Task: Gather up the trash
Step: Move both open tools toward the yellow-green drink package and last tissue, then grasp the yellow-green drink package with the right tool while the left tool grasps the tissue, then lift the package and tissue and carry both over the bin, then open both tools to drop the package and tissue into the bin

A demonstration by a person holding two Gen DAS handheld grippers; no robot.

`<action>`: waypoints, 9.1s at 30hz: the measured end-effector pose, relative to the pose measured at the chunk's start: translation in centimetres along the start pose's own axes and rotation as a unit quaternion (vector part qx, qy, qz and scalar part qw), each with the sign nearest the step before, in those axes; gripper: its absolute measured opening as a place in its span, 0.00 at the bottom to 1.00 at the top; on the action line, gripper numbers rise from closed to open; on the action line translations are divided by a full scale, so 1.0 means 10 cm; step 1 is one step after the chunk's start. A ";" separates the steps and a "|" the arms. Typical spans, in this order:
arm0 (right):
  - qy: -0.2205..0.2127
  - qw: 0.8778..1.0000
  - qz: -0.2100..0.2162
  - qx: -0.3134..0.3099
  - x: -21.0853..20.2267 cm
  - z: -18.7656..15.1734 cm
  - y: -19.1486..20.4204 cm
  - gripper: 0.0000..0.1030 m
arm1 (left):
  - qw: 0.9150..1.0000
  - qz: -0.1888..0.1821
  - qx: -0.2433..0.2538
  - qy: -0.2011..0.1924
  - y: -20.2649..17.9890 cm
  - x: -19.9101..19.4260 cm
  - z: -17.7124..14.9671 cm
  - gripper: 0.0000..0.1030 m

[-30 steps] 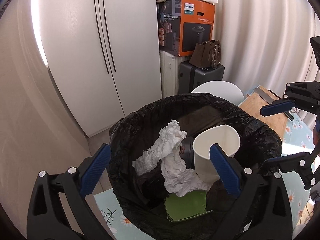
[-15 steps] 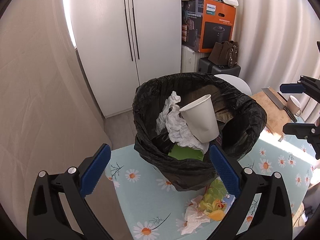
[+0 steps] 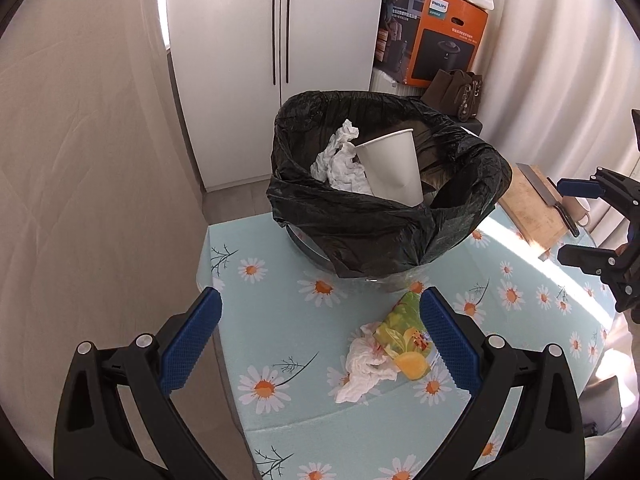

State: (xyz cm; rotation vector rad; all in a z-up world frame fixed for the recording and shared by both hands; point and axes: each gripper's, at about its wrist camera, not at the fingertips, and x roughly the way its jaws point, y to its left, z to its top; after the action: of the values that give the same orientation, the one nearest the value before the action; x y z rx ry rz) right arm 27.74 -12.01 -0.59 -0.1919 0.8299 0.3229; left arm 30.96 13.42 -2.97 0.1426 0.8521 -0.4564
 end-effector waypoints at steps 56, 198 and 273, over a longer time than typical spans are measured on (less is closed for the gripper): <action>0.122 0.985 0.089 -0.086 1.92 -0.36 1.20 0.83 | 0.994 -0.015 -0.025 0.102 0.36 0.60 -1.17 0.94; 0.043 0.994 0.095 -0.019 0.01 -1.08 -0.81 0.16 | 0.987 0.056 -0.020 0.148 -1.33 0.61 -1.42 0.46; -0.120 0.983 0.138 -0.011 0.42 0.61 -1.03 0.90 | 0.990 0.077 -0.026 -0.118 -0.96 0.39 0.58 0.94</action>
State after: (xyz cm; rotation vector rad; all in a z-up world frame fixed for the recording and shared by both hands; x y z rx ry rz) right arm 38.20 -19.00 0.72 -0.0559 0.6124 0.6040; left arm 32.88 1.78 -1.53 0.1032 0.6143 -0.2997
